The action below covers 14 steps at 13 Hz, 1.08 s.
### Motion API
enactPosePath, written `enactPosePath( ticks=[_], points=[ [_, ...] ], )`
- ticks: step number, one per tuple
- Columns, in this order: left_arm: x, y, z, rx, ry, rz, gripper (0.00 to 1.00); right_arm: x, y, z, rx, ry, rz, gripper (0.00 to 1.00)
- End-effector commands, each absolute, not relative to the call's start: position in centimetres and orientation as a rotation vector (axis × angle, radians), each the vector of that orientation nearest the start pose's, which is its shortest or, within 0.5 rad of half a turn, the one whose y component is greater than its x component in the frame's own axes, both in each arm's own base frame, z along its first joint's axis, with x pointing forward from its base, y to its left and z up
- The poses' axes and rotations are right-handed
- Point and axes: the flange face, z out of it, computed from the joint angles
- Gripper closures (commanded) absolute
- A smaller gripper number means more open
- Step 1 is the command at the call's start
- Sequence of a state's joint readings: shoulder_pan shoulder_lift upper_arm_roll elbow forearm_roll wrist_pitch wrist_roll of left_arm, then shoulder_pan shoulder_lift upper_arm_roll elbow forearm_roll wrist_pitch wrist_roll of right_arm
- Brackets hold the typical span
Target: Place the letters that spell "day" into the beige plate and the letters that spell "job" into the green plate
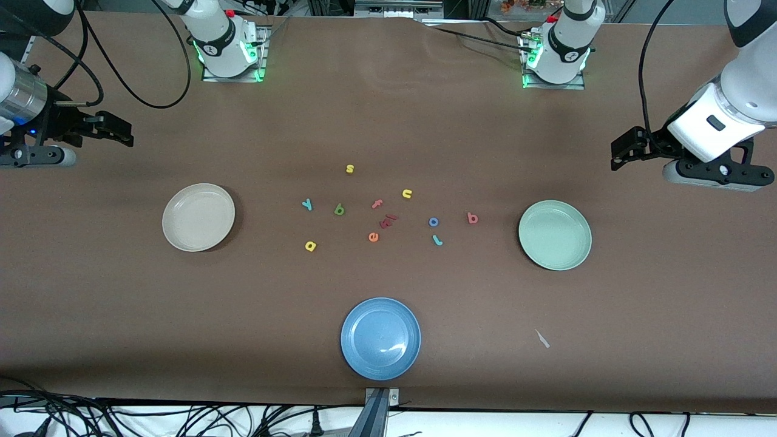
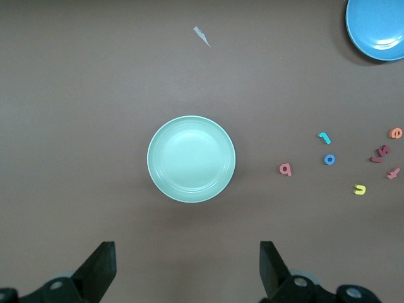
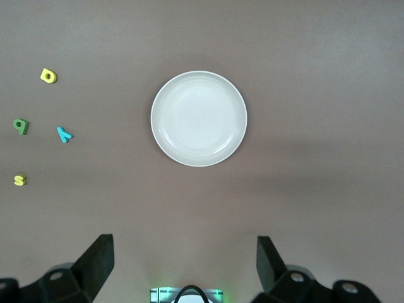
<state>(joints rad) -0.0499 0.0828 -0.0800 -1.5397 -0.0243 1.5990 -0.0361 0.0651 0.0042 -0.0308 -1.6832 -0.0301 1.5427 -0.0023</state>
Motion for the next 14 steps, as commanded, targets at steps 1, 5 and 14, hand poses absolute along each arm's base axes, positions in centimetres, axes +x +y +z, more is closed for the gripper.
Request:
enactPosePath(
  ticks=[1, 5, 14],
  points=[
    [57.9, -7.7, 60.1, -3.175, 0.147, 0.026, 0.0, 54.4, 1.4, 56.9, -3.143, -0.073, 0.239, 0.0],
    [58.7, -8.6, 58.1, -3.176, 0.17, 0.083, 0.0, 54.4, 1.4, 56.9, -3.143, -0.073, 0.239, 0.0],
    [60.7, -19.6, 47.4, -3.142, 0.407, 0.325, 0.0, 53.7, 7.2, 55.9, -3.152, -0.25, 0.328, 0.0]
  ],
)
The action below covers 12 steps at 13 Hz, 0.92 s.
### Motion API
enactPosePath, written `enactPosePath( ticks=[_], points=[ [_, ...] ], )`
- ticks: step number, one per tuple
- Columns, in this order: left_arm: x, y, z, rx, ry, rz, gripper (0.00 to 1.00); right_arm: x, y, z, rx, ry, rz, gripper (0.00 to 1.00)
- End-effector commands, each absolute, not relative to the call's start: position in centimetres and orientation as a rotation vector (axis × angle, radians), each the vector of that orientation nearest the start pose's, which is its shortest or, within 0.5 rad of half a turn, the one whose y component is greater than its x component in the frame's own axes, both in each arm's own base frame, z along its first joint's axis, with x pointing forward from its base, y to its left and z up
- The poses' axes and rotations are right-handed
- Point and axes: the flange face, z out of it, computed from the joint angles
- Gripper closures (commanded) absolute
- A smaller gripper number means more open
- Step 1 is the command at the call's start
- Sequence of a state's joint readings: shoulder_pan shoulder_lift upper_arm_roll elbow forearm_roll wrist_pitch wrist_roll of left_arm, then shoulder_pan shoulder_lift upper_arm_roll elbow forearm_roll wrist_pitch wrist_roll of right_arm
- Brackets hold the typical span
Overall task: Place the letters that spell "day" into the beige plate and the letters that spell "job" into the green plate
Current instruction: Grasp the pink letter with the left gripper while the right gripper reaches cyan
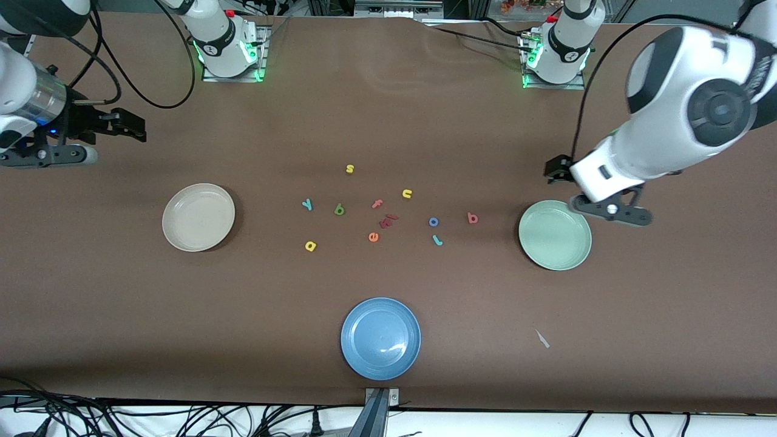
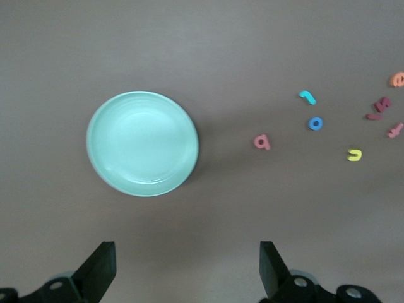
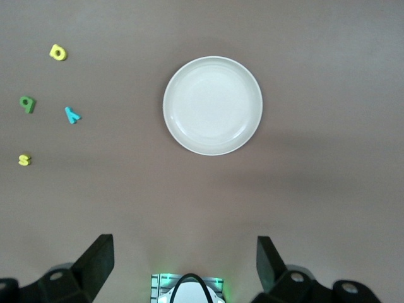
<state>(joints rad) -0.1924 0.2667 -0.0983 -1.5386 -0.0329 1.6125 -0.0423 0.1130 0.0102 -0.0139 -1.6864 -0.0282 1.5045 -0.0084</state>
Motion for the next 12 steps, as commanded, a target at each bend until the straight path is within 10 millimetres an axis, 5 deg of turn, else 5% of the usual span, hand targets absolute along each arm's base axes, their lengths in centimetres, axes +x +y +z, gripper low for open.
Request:
enactPosePath(
  ticks=[1, 7, 10, 12],
  points=[
    [61.1, -20.2, 45.6, -3.132, 0.415, 0.363, 0.0, 53.5, 7.8, 55.6, -3.15, -0.25, 0.345, 0.0],
    [61.0, -25.6, 37.4, -3.125, 0.308, 0.371, 0.0, 55.6, 16.8, 47.1, -3.145, -0.395, 0.424, 0.0],
    [62.2, -27.7, 29.5, -3.131, 0.241, 0.342, 0.0, 55.5, 20.6, 41.6, -3.16, -0.377, 0.311, 0.0],
    [60.9, -29.6, 26.9, -3.131, 0.206, 0.327, 0.0, 54.6, 22.8, 37.8, -3.141, -0.425, 0.2, 0.0]
  ],
)
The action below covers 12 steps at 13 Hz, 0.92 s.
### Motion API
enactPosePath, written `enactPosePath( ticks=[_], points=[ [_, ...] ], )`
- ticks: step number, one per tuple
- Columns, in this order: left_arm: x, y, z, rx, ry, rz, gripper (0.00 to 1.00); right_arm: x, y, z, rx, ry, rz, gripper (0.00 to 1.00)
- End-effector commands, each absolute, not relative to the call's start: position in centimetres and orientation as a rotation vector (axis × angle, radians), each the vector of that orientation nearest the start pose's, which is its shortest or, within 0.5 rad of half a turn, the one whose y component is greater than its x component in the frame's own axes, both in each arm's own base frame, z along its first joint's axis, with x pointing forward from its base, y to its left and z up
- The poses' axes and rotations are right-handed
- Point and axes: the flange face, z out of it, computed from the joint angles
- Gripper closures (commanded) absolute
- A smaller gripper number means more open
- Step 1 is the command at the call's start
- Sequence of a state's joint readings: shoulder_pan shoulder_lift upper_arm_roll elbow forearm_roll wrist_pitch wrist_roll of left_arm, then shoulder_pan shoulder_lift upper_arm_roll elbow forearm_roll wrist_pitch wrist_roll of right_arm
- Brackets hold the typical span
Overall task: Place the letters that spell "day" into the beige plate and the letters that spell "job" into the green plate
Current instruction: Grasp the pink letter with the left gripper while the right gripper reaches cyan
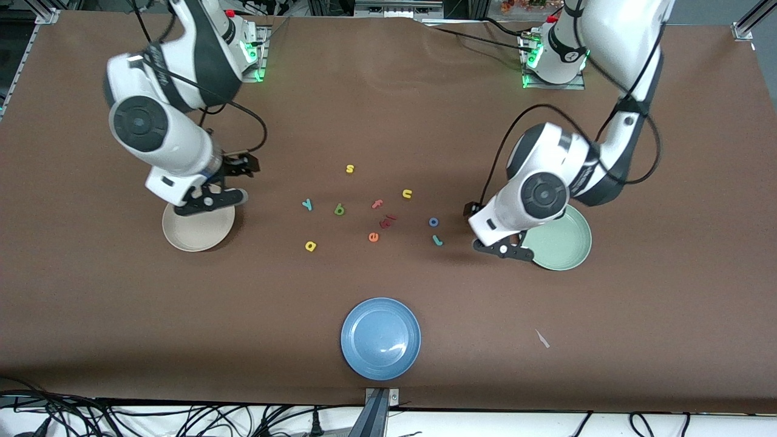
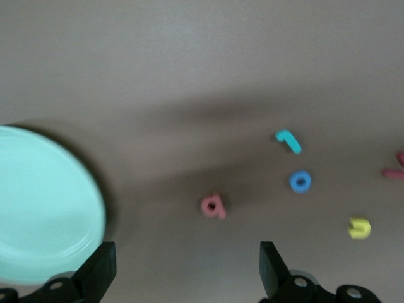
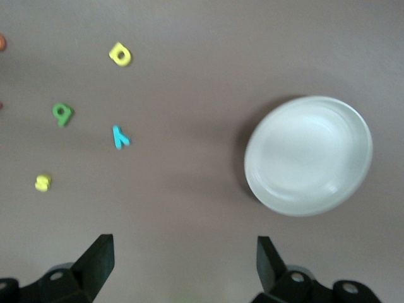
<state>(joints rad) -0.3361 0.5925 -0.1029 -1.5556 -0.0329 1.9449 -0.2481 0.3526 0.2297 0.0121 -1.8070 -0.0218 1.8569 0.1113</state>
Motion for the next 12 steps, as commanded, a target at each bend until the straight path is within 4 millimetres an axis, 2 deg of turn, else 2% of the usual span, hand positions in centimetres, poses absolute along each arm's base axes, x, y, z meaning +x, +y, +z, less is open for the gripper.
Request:
enactPosePath(
  ticks=[1, 3, 4, 5, 7, 9, 12],
  points=[
    [60.2, -29.6, 25.3, -3.134, 0.179, 0.316, 0.0, 54.6, 23.4, 35.9, -3.132, -0.437, 0.163, 0.0],
    [58.3, -28.5, 21.7, -3.153, 0.14, 0.288, 0.02, 54.2, 25.9, 31.8, -3.108, -0.502, 0.167, 0.0],
    [57.6, -28.5, 20.7, -3.153, 0.146, 0.28, 0.16, 54.0, 27.2, 29.9, -3.092, -0.53, 0.158, 0.0],
    [57.5, -28.5, 20.4, -3.152, 0.149, 0.282, 0.22, 53.6, 28.1, 28.2, -3.078, -0.552, 0.147, 0.0],
    [57.3, -28.6, 19.9, -3.149, 0.15, 0.291, 0.36, 53.0, 28.2, 25.5, -3.06, -0.576, 0.083, 0.0],
    [56.6, -28.6, 19.2, -3.141, 0.155, 0.316, 0.39, 51.6, 28.6, 21.9, -3.035, -0.605, 0.0, 0.0],
    [56.1, -28.9, 18.5, -3.146, 0.133, 0.346, 0.39, 50.4, 30.0, 19.3, -3.015, -0.698, -0.002, 0.0]
  ],
)
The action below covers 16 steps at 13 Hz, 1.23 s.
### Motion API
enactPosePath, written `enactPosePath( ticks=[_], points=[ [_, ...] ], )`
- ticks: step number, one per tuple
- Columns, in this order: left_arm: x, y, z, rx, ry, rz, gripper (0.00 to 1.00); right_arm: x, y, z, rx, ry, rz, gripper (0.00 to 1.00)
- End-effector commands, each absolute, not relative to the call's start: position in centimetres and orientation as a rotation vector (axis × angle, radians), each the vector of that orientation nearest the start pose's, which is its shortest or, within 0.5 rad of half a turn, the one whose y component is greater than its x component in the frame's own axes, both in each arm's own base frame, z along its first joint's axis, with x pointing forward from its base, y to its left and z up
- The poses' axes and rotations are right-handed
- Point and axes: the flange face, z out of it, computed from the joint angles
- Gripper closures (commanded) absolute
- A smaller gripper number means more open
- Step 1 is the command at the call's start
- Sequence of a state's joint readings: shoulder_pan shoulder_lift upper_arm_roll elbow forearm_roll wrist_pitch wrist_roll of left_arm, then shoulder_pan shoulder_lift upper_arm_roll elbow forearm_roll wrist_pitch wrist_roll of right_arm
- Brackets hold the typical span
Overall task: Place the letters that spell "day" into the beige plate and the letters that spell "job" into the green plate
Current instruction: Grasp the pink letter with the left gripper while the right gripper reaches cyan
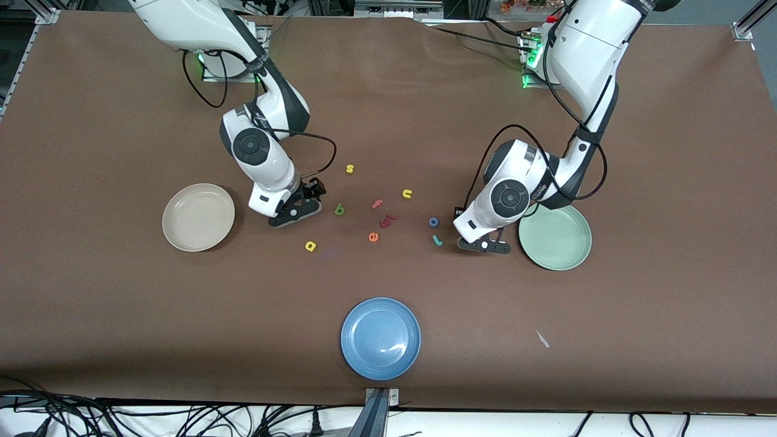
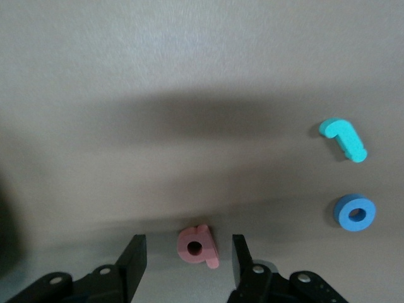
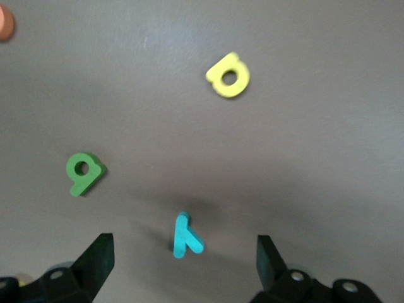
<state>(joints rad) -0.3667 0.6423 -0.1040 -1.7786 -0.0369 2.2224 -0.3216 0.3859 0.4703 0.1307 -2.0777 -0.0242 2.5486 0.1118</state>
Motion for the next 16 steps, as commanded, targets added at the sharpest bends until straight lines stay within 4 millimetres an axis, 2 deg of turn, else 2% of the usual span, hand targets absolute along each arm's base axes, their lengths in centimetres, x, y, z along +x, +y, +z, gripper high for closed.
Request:
enactPosePath(
  ticks=[1, 2, 3, 4, 5, 6, 7, 8, 9, 11, 13, 14, 16],
  points=[
    [55.6, -29.7, 18.2, -3.144, 0.152, 0.348, 0.39, 50.1, 30.2, 18.7, -3.011, -0.716, 0.008, 0.0],
    [55.7, -29.6, 17.7, -3.15, 0.145, 0.335, 0.4, 50.1, 30.2, 18.4, -3.011, -0.719, 0.017, 0.02],
    [55.5, -29.6, 17.4, -3.149, 0.147, 0.334, 0.51, 50.0, 30.2, 18.0, -3.01, -0.73, 0.026, 0.07],
    [55.5, -29.4, 17.2, -3.148, 0.144, 0.339, 0.68, 50.0, 30.2, 17.8, -3.007, -0.742, 0.031, 0.11],
    [55.4, -29.3, 17.1, -3.145, 0.148, 0.339, 0.78, 50.0, 30.0, 17.5, -3.003, -0.767, 0.037, 0.16],
    [55.4, -29.1, 16.8, -3.139, 0.148, 0.345, 0.79, 49.9, 29.9, 17.2, -3.001, -0.782, 0.045, 0.22],
    [55.4, -29.1, 16.7, -3.136, 0.151, 0.346, 0.85, 50.0, 29.8, 17.2, -3.002, -0.782, 0.047, 0.29],
    [55.5, -29.0, 16.7, -3.137, 0.149, 0.346, 1.0, 50.1, 29.8, 17.3, -3.001, -0.782, 0.045, 0.35],
    [55.6, -28.8, 17.2, -3.136, 0.15, 0.345, 1.0, 50.2, 29.7, 17.3, -3.002, -0.777, 0.043, 0.36],
    [56.6, -27.4, 20.2, -3.132, 0.134, 0.346, 1.0, 50.6, 29.4, 17.2, -2.998, -0.793, 0.042, 0.4],
    [57.7, -24.5, 23.7, -3.121, 0.167, 0.397, 1.0, 50.6, 29.2, 17.1, -3.0, -0.792, 0.046, 0.46],
    [58.7, -22.0, 24.8, -3.137, 0.218, 0.381, 1.0, 50.6, 29.2, 17.1, -2.999, -0.794, 0.046, 0.48],
    [60.3, -16.0, 25.6, -3.151, 0.337, 0.416, 1.0, 50.7, 29.1, 17.1, -2.995, -0.811, 0.048, 0.6]
  ],
)
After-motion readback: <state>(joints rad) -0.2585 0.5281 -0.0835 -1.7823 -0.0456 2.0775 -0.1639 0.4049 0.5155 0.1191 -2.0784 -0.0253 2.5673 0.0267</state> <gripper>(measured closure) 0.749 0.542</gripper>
